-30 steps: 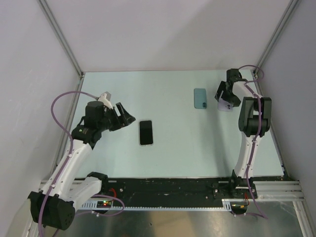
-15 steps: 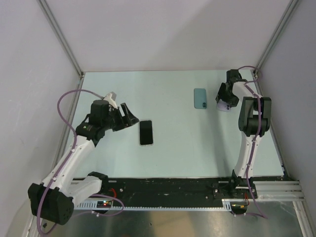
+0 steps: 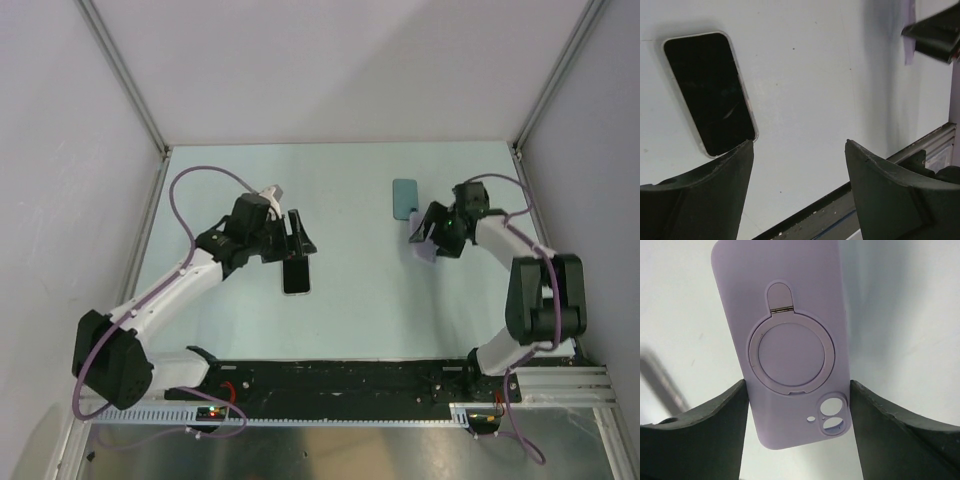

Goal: Put the phone into the phone case

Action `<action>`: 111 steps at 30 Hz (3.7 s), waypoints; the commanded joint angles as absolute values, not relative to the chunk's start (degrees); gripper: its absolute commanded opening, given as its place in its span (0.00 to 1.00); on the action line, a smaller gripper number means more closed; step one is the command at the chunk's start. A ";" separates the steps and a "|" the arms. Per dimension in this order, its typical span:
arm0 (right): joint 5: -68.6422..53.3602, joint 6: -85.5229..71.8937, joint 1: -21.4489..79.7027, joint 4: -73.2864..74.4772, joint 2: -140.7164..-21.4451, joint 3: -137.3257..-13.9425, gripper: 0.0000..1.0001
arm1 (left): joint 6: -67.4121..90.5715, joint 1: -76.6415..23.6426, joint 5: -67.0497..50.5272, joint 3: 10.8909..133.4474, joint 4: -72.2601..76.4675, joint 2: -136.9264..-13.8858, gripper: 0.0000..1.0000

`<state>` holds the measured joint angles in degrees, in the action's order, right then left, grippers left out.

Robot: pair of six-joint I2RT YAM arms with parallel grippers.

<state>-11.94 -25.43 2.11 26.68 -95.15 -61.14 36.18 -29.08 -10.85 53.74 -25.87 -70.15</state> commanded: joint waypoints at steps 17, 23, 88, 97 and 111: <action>-40.05 -35.61 26.13 -5.96 -87.99 -42.66 0.58 | 62.35 -34.22 -14.33 51.44 -3.76 -83.02 0.75; -40.72 -36.56 27.98 -8.65 -90.99 -42.99 0.58 | 66.08 -34.22 -11.20 47.95 -1.63 -85.28 0.74; -33.32 -14.94 30.21 -3.30 -65.30 -40.25 0.00 | 19.83 -29.01 -22.87 77.49 -27.14 -82.00 0.80; -54.01 -10.19 31.30 4.29 -73.27 -46.67 0.00 | -2.03 -30.05 -38.43 82.55 -39.05 -81.88 0.82; -56.23 5.10 36.02 20.10 -74.69 -54.09 0.00 | -4.36 -39.69 -42.35 69.41 -44.27 -77.12 0.71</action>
<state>-54.63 -1.76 34.28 14.76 -73.73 -49.52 -3.29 -37.60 -38.72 72.69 -42.68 -82.04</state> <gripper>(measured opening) 0.141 0.720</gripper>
